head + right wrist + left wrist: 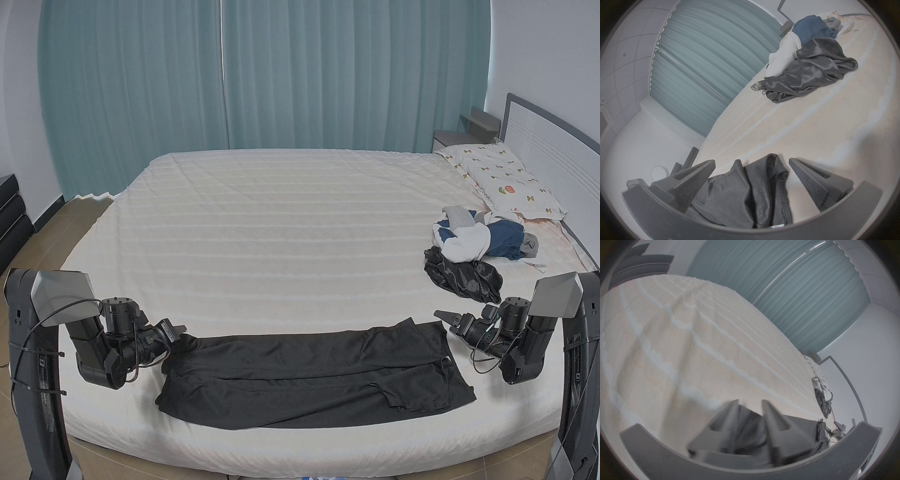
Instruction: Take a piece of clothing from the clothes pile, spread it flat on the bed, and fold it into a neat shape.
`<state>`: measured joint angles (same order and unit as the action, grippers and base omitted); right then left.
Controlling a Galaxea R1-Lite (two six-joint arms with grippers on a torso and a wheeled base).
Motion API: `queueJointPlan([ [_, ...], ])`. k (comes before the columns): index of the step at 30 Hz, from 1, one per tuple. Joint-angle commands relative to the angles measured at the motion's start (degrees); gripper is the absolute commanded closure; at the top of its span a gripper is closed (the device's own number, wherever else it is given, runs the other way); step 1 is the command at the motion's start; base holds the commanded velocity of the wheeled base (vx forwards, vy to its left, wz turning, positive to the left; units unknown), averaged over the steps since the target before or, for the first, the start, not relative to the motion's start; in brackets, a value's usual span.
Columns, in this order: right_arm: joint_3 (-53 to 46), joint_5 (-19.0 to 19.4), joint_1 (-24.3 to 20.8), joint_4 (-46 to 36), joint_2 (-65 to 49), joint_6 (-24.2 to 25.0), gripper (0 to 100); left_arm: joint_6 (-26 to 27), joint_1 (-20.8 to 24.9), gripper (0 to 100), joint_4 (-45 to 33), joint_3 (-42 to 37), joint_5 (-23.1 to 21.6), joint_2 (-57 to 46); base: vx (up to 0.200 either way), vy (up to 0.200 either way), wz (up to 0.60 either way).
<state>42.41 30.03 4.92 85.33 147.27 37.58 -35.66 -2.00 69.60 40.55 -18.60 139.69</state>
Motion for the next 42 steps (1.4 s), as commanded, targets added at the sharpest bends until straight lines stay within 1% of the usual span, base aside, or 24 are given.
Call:
queueJointPlan([
  [1, 1.45, -1.37, -0.09, -1.75, -0.15, 0.12, 0, -0.11, -0.11, 100, 0.28, 1.03, 3.40, 1.37, 0.000, 0.000, 0.00],
  [2, 1.45, -1.37, -0.09, -1.75, -0.15, 0.12, 0, -0.11, -0.11, 100, 0.28, 1.03, 3.40, 1.37, 0.000, 0.000, 0.00],
  [3, 2.24, -2.16, -0.44, -3.07, -0.15, 0.12, 0, -0.20, -0.11, 100, 0.28, 0.94, 5.16, 1.46, 0.000, 0.000, 0.00],
  [5, 2.33, -2.08, -0.79, -3.07, -0.32, 0.21, 0, -0.47, -0.11, 100, 0.36, 0.94, 5.60, 1.37, 0.000, 0.000, 0.00],
  [9, 1.53, -2.08, -0.97, -2.10, -0.76, 0.21, 0, -0.73, -0.20, 100, 0.36, 0.67, 6.47, 1.37, 0.000, 0.000, 0.00],
  [10, 0.83, -1.99, -0.97, -1.40, -1.64, 0.21, 0, -1.52, -0.20, 100, 0.36, 0.67, 7.70, 1.37, 0.000, 0.000, 0.00],
  [14, -2.16, -1.29, -1.23, -0.78, -3.22, 0.21, 0, -3.81, -0.20, 100, 0.36, 1.03, 8.41, 1.20, 0.000, 0.000, 0.00],
  [16, -2.86, -1.29, -2.11, -0.70, -3.22, 0.21, 0, -4.77, -0.20, 100, 0.36, 1.03, 9.11, 1.11, 0.000, 0.000, 0.00],
  [22, -3.04, -1.11, -2.82, -0.96, -2.78, 0.21, 0, -5.39, -0.20, 100, 0.36, 0.76, 10.34, 1.11, 0.000, 0.000, 0.00],
  [23, -3.21, -1.11, -3.08, -1.13, -2.78, 0.21, 0, -5.39, -0.20, 100, 0.36, 0.67, 11.22, 1.11, 0.000, 0.000, 0.00],
  [32, -1.19, -1.20, -3.26, -1.66, -0.50, -0.14, 0, -5.48, -0.20, 100, 0.36, 0.59, 11.40, 1.11, 0.000, 0.000, 0.00],
  [37, 1.80, -1.29, -3.08, -4.74, 0.29, -0.14, 0, -5.48, -0.11, 100, 0.45, 0.50, 11.40, 1.11, 0.000, 0.000, 0.00],
  [42, 3.38, -1.29, -3.26, -5.27, 1.44, -0.49, 0, -5.48, -0.11, 100, 0.45, 0.50, 11.40, 1.11, 0.000, 0.000, 0.00],
])
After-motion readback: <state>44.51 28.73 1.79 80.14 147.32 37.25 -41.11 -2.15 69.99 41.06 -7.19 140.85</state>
